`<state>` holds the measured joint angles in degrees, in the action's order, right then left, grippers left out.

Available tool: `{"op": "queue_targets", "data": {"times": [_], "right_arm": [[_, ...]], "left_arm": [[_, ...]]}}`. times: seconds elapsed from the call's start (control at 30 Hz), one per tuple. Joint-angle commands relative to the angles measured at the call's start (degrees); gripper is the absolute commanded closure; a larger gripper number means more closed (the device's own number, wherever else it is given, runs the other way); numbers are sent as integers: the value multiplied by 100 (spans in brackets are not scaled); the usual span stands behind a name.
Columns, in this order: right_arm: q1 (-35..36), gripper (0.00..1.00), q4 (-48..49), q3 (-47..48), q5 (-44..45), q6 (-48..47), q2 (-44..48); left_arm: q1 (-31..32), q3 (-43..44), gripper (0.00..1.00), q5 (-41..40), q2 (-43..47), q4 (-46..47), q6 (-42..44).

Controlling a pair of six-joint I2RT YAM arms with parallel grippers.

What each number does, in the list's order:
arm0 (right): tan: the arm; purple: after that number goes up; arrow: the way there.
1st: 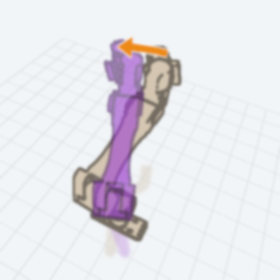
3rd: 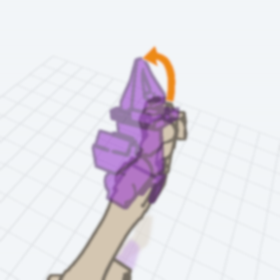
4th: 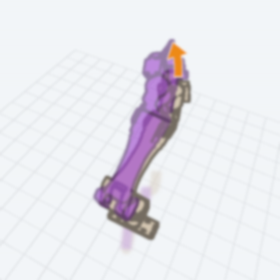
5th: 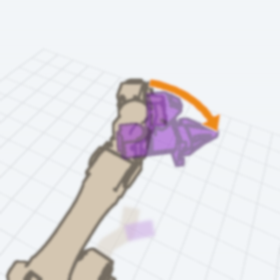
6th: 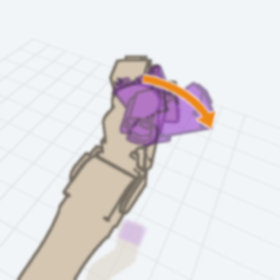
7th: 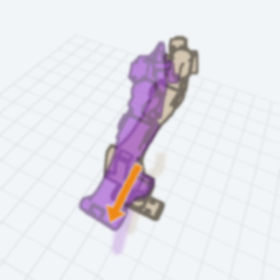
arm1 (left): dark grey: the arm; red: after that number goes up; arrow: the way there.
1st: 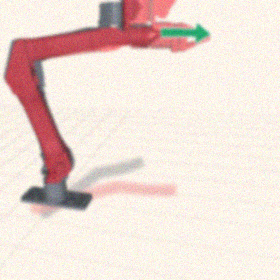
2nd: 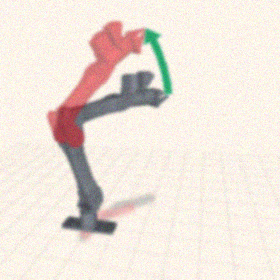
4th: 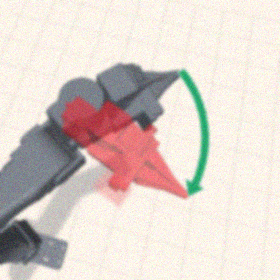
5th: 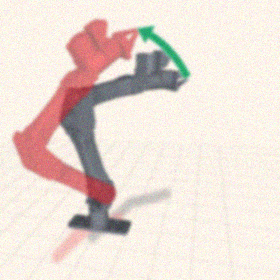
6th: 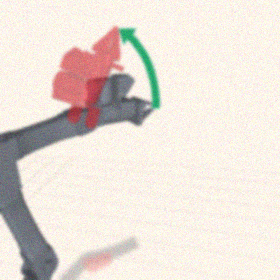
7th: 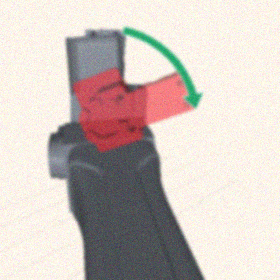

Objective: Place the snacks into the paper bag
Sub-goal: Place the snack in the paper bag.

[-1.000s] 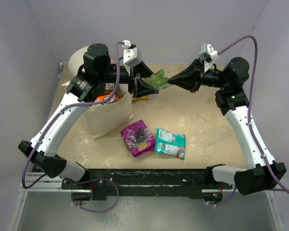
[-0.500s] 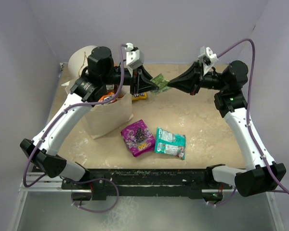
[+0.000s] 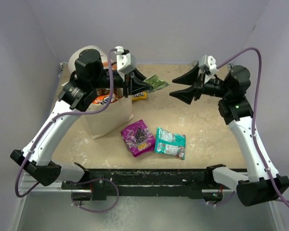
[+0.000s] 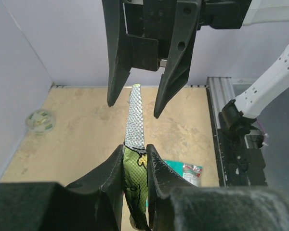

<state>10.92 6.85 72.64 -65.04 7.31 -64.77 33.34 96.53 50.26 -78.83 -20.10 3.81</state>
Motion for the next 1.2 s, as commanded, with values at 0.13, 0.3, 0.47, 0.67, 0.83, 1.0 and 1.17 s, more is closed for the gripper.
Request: {"op": "queue_targets", "data": {"times": [0.13, 0.3, 0.47, 0.67, 0.83, 1.0, 1.17], "right_arm": [[-184, 33, -1622, -284, 666, -1918, 461], [-186, 33, -2067, -572, 1155, -2505, 536], [-194, 32, -2106, -1053, 1521, -2785, 561], [-203, 32, -2070, -1593, 1674, -2995, 520], [-230, 31, -2071, -1740, 1806, -3051, 591], [-230, 31, -2035, -1845, 1810, -3095, 667], [-239, 30, -2093, -1852, 1842, -3199, 681]], "left_arm": [[-477, 524, 100, -544, 678, -811, 823], [-808, 872, 100, -1165, 907, -1409, 1283], [-1100, 1126, 100, -1986, 1103, -2052, 1877], [-1135, 1249, 100, -3458, 1144, -2861, 2499], [-1152, 1186, 100, -4290, 979, -3449, 2934], [-1376, 1089, 100, -4383, 692, -3867, 3279], [-1709, 1181, 100, -4108, 341, -4229, 3567]]}}
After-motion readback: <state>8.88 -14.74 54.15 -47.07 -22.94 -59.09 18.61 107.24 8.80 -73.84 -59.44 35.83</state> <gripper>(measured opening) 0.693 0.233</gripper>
